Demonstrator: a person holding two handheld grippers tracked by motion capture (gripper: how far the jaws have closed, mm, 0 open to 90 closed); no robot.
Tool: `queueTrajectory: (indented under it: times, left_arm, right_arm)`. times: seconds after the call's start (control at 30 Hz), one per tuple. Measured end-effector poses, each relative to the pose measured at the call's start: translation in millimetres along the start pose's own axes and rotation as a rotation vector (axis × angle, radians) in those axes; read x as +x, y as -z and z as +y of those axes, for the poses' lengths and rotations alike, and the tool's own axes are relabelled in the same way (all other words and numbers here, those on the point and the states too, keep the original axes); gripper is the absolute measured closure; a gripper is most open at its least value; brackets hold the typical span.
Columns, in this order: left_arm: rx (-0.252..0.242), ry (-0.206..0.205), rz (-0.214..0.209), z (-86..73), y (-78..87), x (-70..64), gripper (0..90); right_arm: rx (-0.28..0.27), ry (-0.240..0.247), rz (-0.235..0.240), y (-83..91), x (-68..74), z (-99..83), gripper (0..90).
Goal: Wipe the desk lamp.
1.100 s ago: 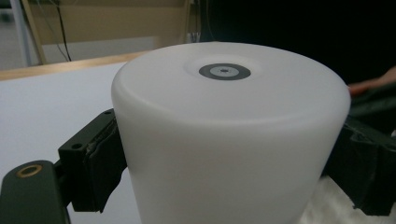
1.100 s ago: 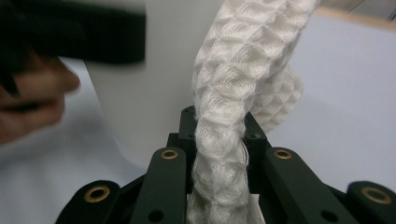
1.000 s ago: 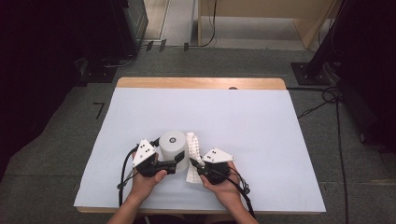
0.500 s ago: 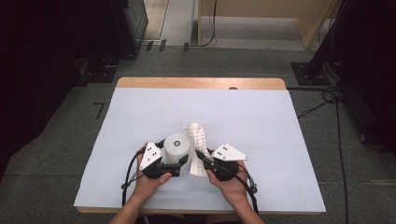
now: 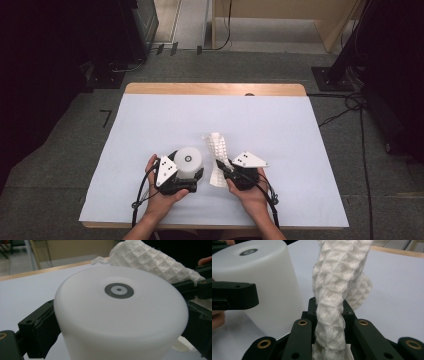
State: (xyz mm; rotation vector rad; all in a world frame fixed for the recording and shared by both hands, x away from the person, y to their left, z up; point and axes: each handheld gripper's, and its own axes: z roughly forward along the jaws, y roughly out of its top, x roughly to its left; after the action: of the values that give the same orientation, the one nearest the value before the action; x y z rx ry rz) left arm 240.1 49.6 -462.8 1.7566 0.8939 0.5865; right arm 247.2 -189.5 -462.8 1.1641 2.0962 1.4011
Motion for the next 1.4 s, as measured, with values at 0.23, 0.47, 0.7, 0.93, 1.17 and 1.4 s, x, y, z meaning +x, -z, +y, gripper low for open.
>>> queueTrajectory:
  times: [0.23, 0.47, 0.7, 0.93, 1.17, 1.4]
  left_arm:
    - [0.044, -0.002, 0.169, -3.5, -5.6, -17.8, 7.9]
    - [0.015, 0.045, 0.039, 0.3, -1.0, 4.8, 8.8]
    - [-0.033, 0.101, -0.102, 9.3, 6.6, 24.5, 8.9]
    - [0.014, 0.021, -0.151, 5.7, -0.2, 13.9, 8.9]
    - [-0.007, 0.014, -0.159, 10.2, 4.1, 15.6, 8.9]
    - [-0.045, 0.03, -0.156, 13.8, 10.4, 25.7, 8.9]
  right_arm:
    - [0.019, 0.003, -0.001, -3.9, 2.0, -2.9, 76.8]
    - [0.07, 0.019, 0.033, -14.3, 11.5, -9.2, 76.8]
    - [0.092, 0.049, 0.071, -20.4, 25.2, -10.7, 76.8]
    - [-0.031, 0.091, 0.06, 1.7, 30.4, 7.6, 76.9]
    - [-0.049, 0.102, 0.067, 7.0, 30.0, 10.2, 76.8]
    - [0.069, 0.064, 0.081, -13.8, 27.8, -5.8, 76.7]
